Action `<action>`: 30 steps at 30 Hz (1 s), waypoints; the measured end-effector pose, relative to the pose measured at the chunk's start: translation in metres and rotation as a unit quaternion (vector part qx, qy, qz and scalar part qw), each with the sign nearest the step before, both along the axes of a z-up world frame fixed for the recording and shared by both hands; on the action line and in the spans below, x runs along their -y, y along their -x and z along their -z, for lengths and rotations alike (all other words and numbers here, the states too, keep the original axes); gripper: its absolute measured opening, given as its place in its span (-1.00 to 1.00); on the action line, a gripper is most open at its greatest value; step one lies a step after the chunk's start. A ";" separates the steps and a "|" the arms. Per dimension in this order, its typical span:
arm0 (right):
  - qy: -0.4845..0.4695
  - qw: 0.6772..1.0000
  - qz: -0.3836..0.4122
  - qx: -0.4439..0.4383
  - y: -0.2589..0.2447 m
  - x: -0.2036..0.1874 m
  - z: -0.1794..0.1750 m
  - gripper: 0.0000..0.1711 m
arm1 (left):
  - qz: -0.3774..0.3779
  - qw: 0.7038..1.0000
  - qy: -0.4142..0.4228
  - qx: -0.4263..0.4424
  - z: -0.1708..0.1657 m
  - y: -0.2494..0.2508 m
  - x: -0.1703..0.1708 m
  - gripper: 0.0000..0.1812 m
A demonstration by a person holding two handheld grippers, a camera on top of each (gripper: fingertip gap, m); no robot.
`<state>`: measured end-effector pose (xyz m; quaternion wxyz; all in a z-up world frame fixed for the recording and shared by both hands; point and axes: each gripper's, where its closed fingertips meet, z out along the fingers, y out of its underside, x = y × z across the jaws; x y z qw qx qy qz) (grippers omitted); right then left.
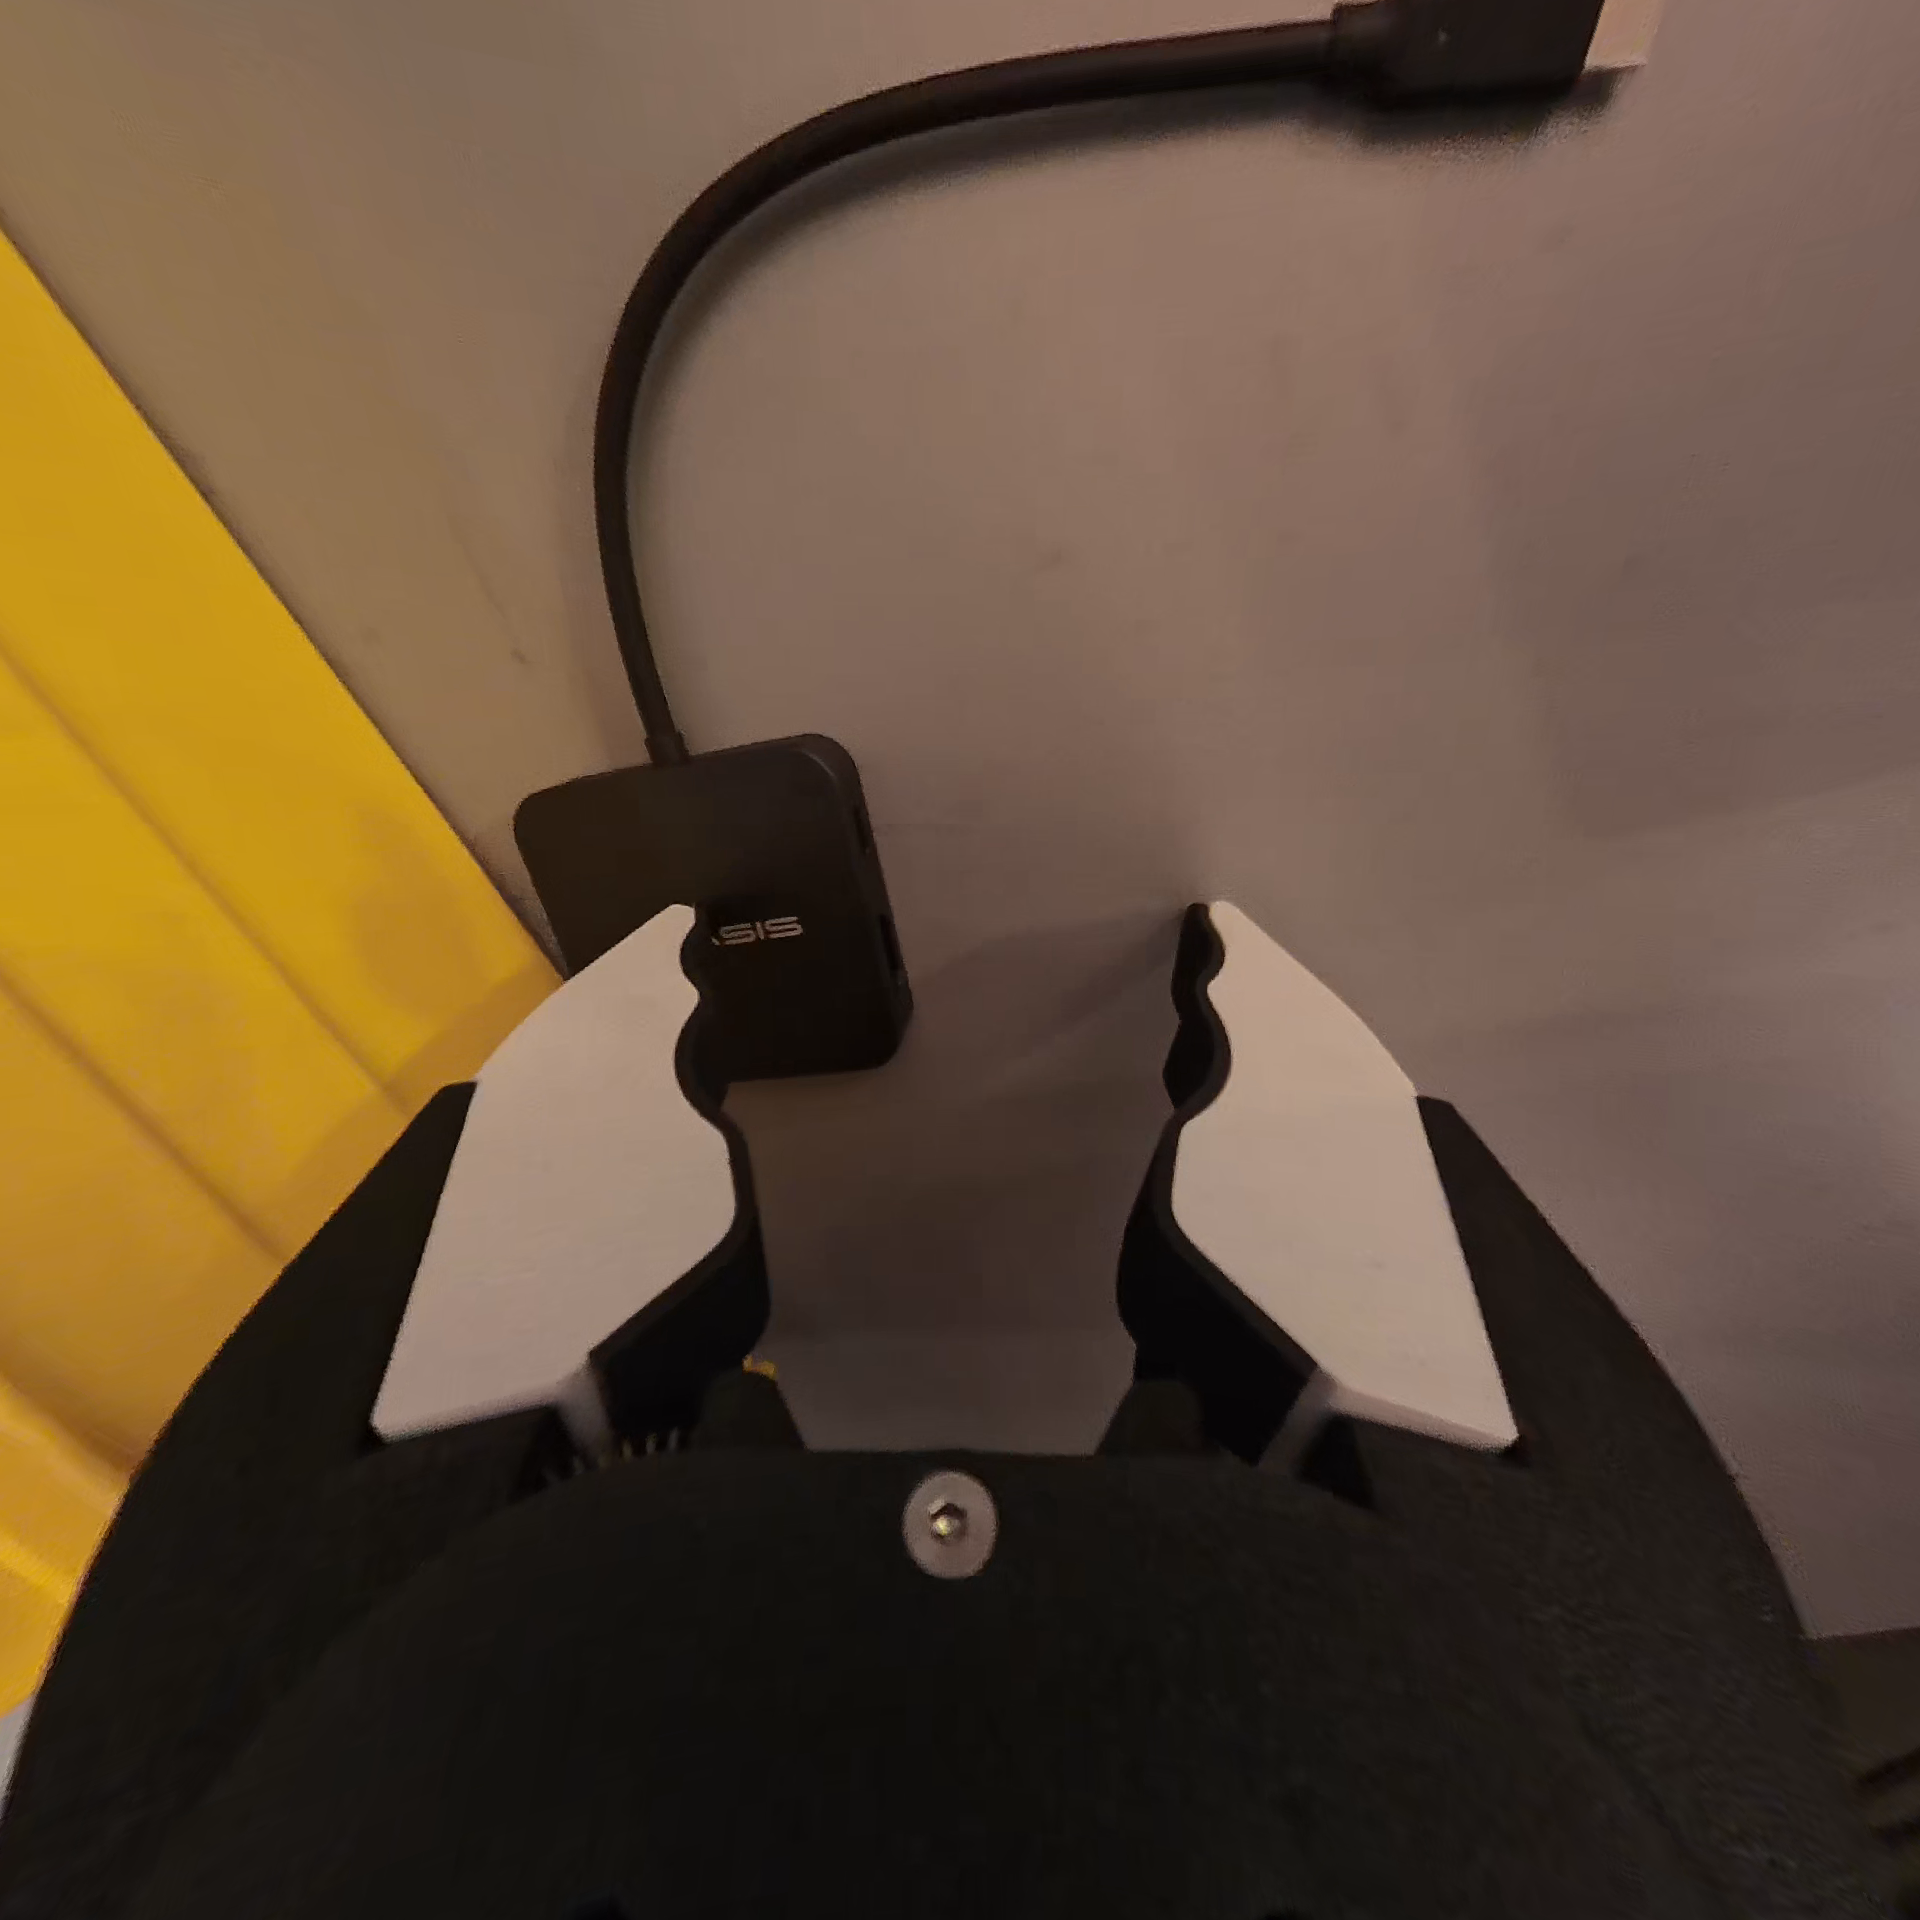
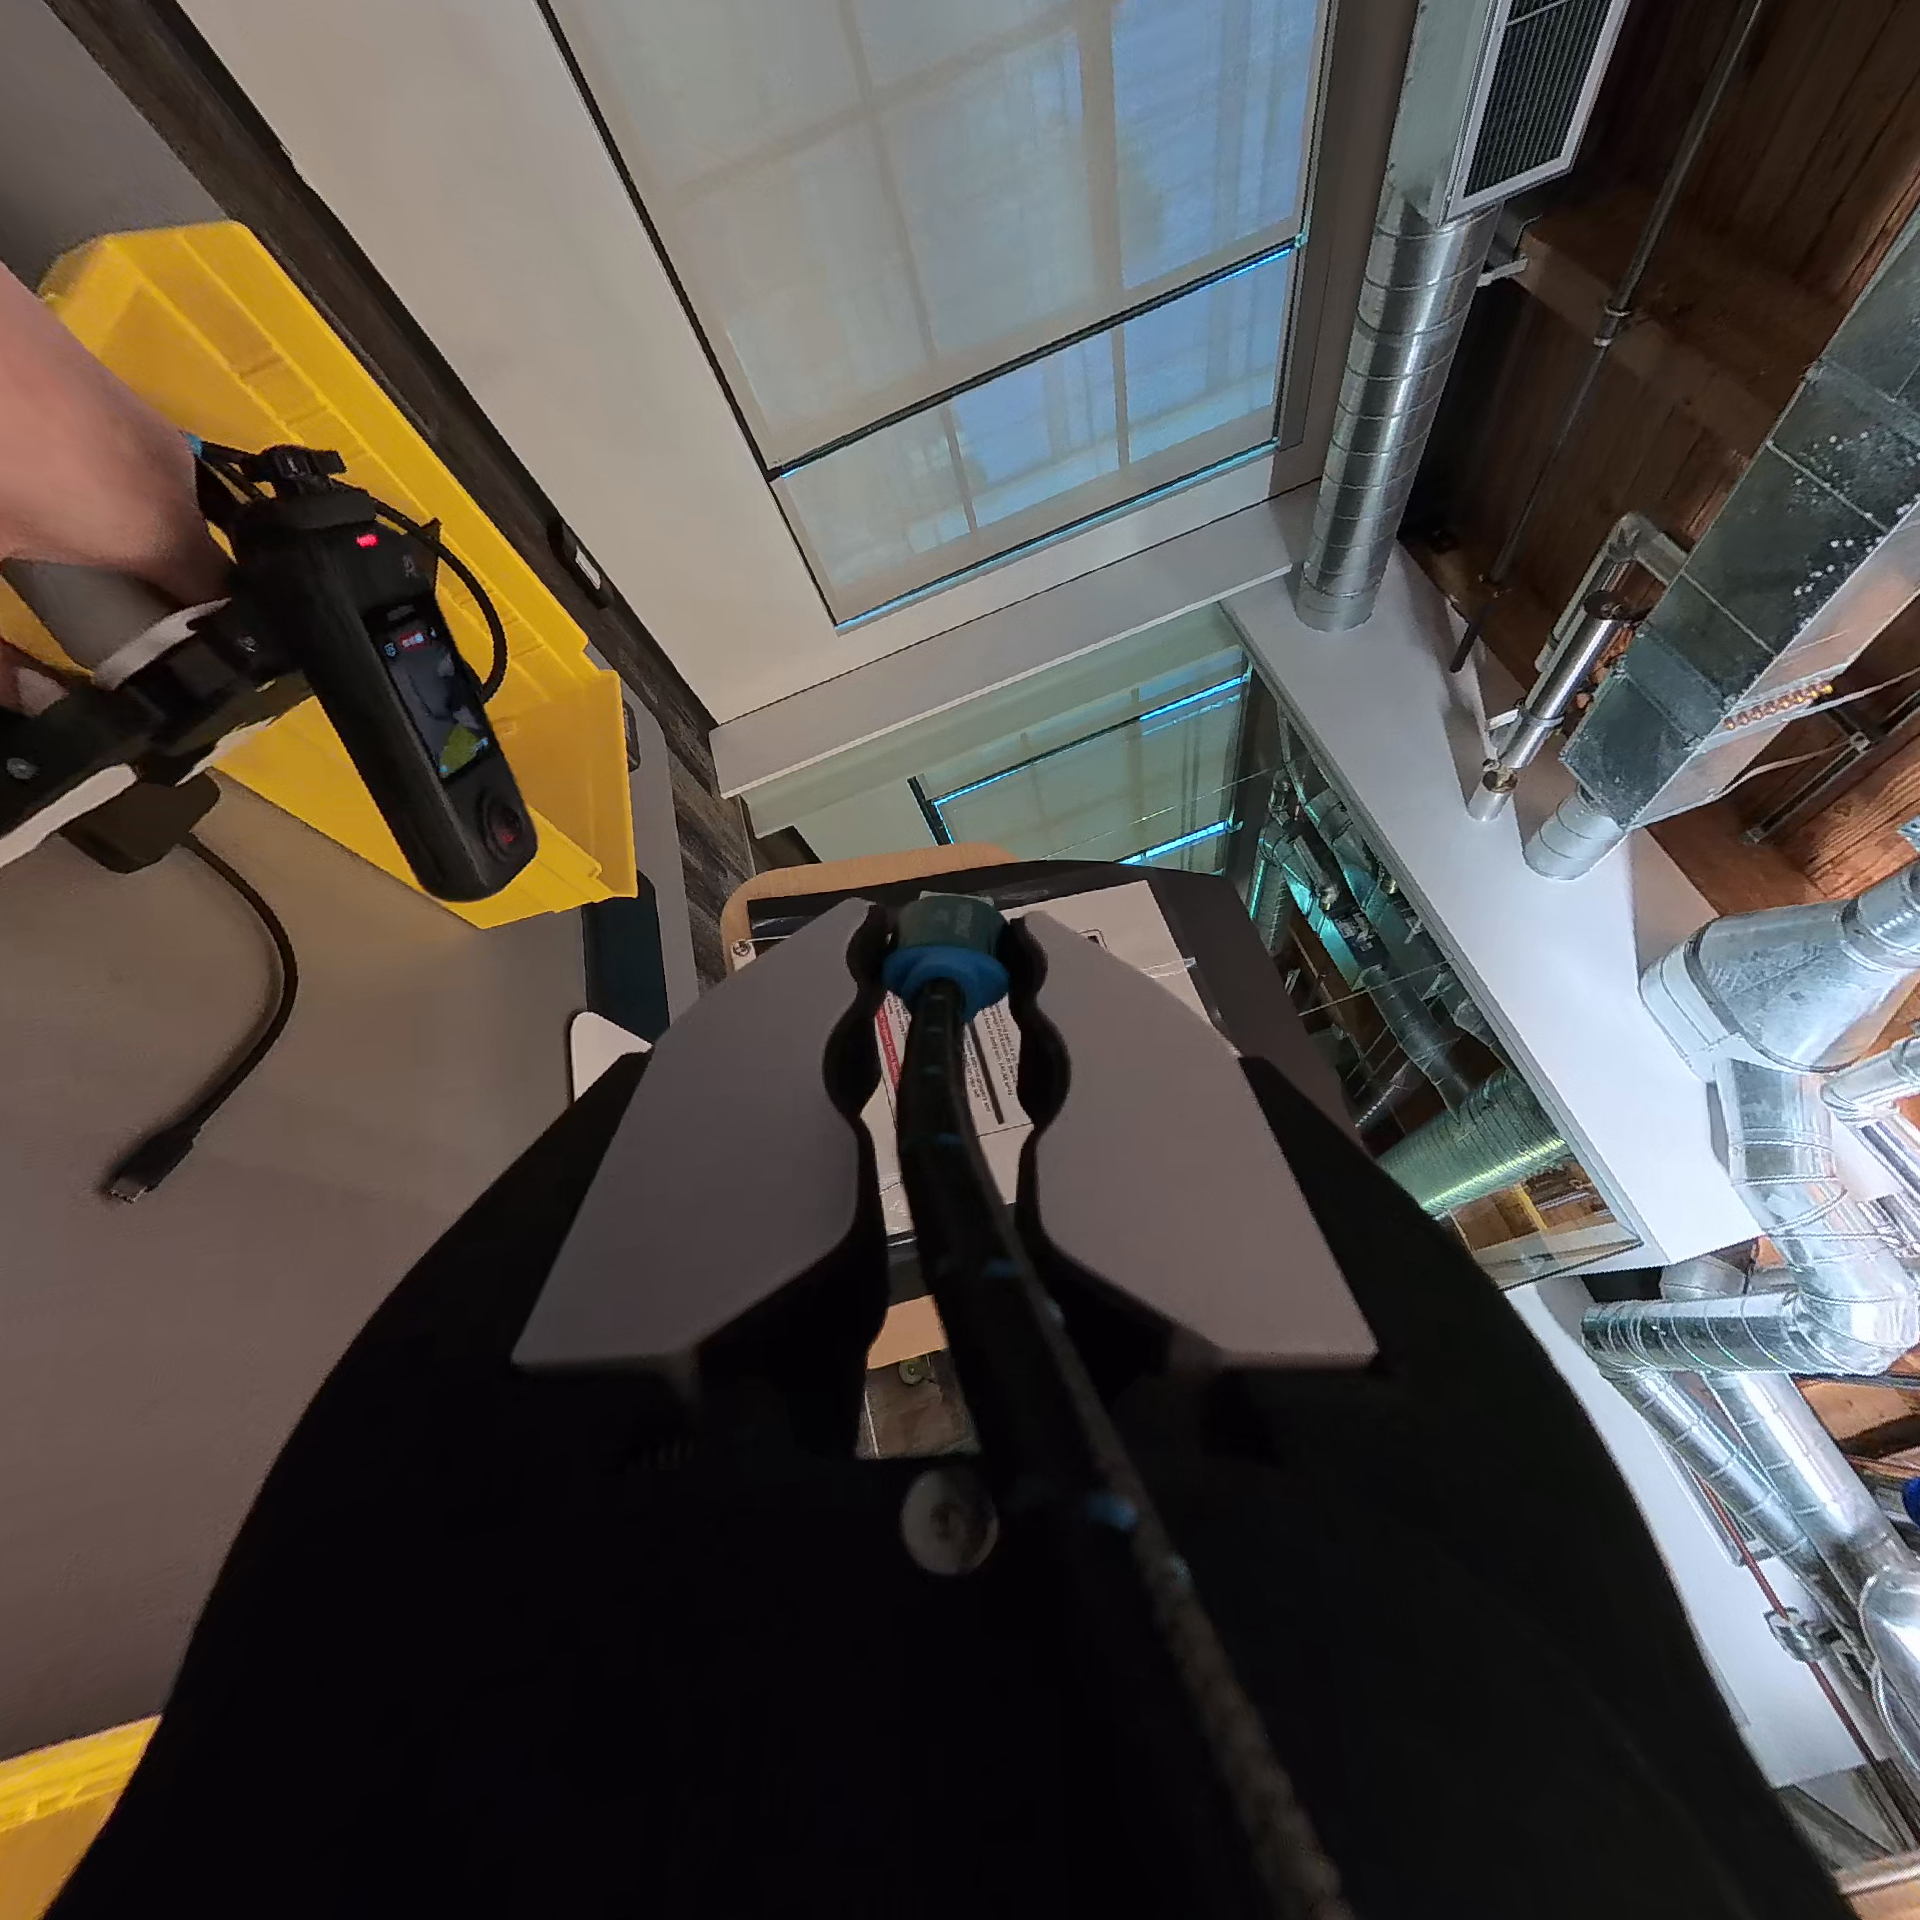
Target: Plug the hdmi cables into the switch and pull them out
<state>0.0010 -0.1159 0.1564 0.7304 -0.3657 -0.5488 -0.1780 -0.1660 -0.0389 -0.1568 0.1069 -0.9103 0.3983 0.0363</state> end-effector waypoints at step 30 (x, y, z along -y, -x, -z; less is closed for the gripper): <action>0.137 0.974 -0.171 0.061 0.060 0.012 0.061 -0.82 | 0.151 0.787 0.004 0.599 -0.153 -0.084 0.077 -0.43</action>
